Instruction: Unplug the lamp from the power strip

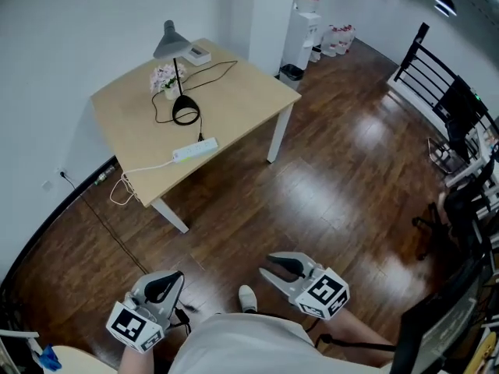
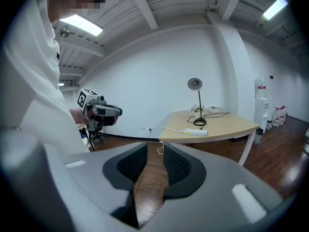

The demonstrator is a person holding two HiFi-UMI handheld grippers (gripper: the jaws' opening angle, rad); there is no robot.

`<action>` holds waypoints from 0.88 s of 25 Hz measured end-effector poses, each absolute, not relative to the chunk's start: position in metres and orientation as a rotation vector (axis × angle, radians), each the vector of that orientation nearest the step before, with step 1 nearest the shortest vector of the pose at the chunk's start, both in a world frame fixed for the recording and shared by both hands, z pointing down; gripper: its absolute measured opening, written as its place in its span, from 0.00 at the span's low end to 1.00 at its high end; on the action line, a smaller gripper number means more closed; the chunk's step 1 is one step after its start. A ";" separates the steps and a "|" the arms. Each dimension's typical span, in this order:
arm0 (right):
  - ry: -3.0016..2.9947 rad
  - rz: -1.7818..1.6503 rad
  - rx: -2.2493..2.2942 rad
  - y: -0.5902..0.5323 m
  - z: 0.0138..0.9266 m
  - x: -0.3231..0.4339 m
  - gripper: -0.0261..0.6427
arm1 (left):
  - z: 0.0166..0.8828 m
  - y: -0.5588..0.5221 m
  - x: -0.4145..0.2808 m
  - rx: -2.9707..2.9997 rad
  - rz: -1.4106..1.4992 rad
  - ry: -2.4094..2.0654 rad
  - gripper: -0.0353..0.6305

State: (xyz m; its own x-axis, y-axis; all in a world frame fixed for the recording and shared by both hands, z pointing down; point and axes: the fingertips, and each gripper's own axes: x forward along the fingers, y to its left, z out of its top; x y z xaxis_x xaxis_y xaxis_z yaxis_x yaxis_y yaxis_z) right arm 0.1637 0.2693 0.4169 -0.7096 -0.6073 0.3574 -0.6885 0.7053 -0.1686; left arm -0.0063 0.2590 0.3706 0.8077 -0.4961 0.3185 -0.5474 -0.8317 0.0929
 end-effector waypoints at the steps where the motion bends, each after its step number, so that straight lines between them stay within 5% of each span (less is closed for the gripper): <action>1: -2.639 0.417 1.010 0.277 0.415 0.157 0.20 | 0.367 0.267 -0.010 2.818 0.414 -0.822 0.06; 22: -2.683 0.299 0.910 0.381 0.389 0.068 0.23 | 0.376 0.391 -0.062 2.830 0.400 -0.753 0.06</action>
